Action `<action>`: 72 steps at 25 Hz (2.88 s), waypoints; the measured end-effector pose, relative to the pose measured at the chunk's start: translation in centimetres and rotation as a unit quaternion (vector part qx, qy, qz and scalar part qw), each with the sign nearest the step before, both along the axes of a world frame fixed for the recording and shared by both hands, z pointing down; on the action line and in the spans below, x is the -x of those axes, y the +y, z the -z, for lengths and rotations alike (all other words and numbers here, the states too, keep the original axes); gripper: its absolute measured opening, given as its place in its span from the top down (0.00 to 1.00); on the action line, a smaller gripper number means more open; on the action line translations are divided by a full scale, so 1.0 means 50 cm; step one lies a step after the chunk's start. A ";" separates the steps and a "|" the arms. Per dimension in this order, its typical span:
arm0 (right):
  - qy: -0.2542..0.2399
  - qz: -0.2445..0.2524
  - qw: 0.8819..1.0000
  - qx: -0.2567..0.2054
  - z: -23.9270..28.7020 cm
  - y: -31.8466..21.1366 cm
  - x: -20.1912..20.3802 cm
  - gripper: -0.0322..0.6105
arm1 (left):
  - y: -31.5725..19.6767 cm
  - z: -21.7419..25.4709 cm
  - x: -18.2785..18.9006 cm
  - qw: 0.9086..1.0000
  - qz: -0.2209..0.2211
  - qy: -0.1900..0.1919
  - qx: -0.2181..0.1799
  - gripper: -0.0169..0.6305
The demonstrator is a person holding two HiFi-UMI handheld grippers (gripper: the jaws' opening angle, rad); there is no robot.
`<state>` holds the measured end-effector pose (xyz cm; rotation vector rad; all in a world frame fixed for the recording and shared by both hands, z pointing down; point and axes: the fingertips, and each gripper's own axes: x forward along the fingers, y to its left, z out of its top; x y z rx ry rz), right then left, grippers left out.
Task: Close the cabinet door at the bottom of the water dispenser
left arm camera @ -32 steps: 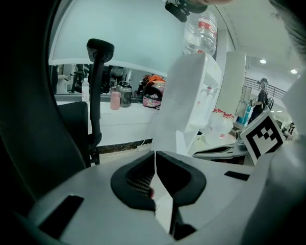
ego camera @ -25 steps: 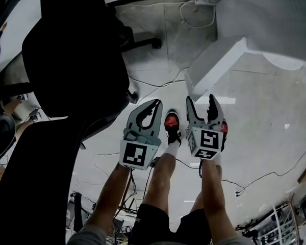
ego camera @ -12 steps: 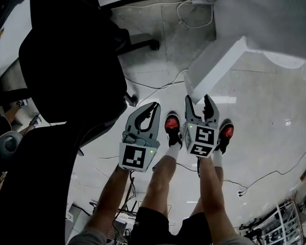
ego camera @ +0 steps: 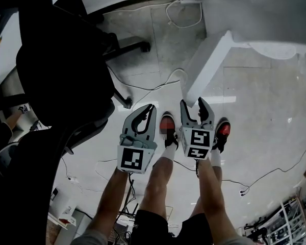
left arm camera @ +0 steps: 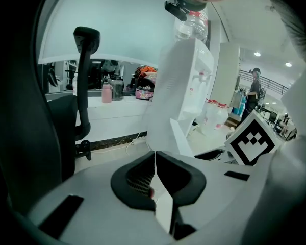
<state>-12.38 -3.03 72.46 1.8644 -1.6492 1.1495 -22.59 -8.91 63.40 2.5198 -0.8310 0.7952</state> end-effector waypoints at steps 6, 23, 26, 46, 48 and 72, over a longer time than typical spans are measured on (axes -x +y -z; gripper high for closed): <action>0.001 -0.013 1.000 -0.008 0.003 0.048 -0.035 0.61 | 0.033 0.013 -0.055 1.000 -0.013 0.002 -0.004 0.93; 0.007 -0.041 0.999 -0.004 0.000 0.188 -0.185 0.67 | 0.153 0.023 -0.206 0.999 -0.046 -0.006 -0.005 0.93; 0.011 -0.044 0.999 -0.007 0.001 0.201 -0.218 0.67 | 0.164 0.024 -0.237 0.999 -0.050 -0.005 -0.006 0.93; 0.032 -0.066 0.997 -0.019 -0.001 0.255 -0.404 0.66 | 0.208 0.022 -0.390 0.997 -0.074 -0.008 -0.012 0.93; 0.036 -0.071 0.997 -0.021 -0.001 0.257 -0.424 0.66 | 0.214 0.016 -0.401 0.997 -0.077 -0.010 -0.012 0.93; 0.073 -0.105 0.990 -0.063 -0.002 0.232 -0.620 0.73 | 0.214 -0.005 -0.489 0.996 -0.083 -0.012 -0.016 0.93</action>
